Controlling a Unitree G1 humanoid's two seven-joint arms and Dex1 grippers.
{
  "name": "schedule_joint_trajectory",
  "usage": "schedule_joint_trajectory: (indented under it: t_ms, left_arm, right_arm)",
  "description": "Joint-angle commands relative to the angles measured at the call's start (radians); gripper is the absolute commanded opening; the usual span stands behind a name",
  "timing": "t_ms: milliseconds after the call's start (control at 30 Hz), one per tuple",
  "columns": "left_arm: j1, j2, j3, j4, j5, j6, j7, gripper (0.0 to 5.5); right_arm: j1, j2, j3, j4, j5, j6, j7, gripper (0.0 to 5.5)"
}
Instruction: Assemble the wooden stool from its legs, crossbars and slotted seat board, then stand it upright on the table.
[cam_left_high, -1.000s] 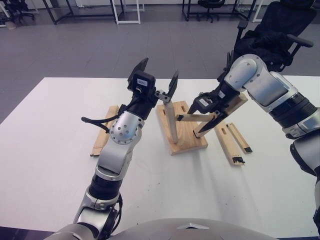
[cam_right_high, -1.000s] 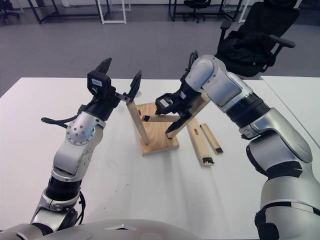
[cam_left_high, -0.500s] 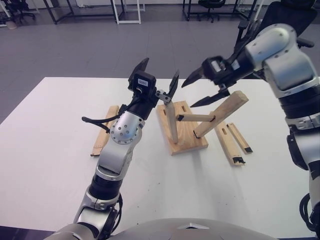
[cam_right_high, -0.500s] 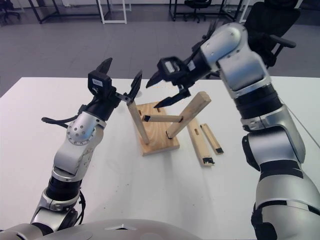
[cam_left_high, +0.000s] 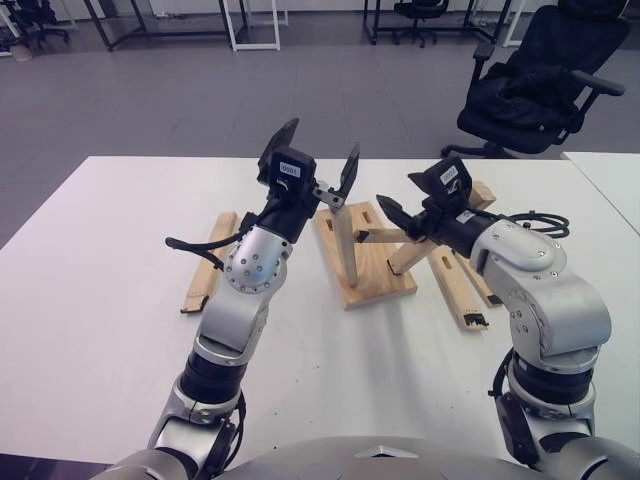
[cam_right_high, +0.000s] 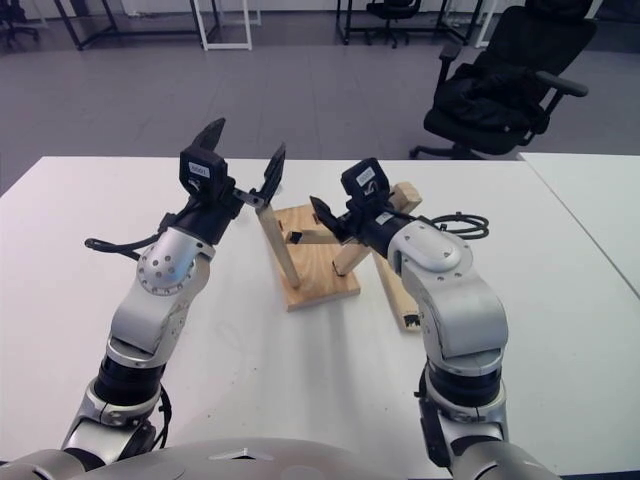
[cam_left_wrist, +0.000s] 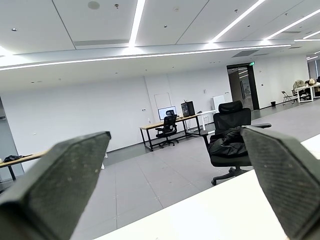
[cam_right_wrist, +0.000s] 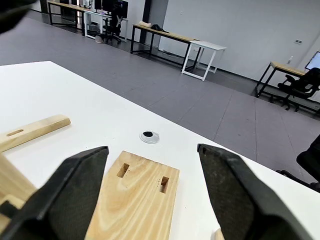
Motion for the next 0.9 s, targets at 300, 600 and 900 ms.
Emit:
schedule_joint_trajectory:
  t_ms: [300, 600, 900]
  left_arm:
    - [0.147, 0.033, -0.073, 0.189, 0.061, 0.157, -0.032, 4.82]
    - [0.136, 0.004, -0.093, 0.204, 0.069, 0.133, -0.017, 4.82]
    - [0.013, 0.001, -0.033, 0.170, 0.129, 0.108, -0.029, 4.82]
  right_arm:
    - [0.127, 0.035, 0.197, 0.167, -0.003, 0.046, -0.111, 3.32]
    - [0.205, -0.012, 0.289, 0.271, 0.031, -0.023, -0.072, 3.32]
    - [0.031, 0.063, 0.216, 0.197, 0.010, -0.155, -0.125, 3.32]
